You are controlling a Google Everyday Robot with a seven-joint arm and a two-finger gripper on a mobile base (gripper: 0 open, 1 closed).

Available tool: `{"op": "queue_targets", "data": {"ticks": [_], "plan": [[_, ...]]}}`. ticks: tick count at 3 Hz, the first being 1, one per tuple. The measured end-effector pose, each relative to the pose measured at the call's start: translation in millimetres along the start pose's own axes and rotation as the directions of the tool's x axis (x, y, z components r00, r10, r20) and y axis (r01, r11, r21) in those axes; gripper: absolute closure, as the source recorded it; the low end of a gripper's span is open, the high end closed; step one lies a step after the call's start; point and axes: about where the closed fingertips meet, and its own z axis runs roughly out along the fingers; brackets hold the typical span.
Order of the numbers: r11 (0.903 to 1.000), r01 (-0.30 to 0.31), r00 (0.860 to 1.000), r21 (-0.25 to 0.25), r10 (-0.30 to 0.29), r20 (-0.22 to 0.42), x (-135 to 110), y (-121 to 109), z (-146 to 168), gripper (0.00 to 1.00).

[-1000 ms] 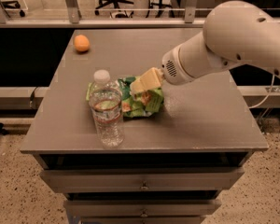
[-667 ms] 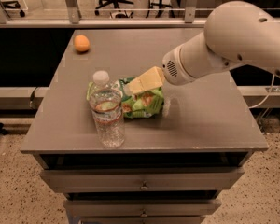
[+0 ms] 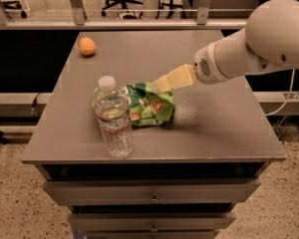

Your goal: Move green rice chip bag near water bottle

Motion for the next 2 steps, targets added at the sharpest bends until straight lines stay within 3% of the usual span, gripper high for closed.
{"op": "queue_targets", "data": {"ticks": [1,2], "plan": [[0.999,0.02,0.991,0.04,-0.026,0.133,-10,-80,-45,0.0],[0.991,0.1,0.968,0.088,-0.118,0.224,-25,-138,-82,0.0]]}}
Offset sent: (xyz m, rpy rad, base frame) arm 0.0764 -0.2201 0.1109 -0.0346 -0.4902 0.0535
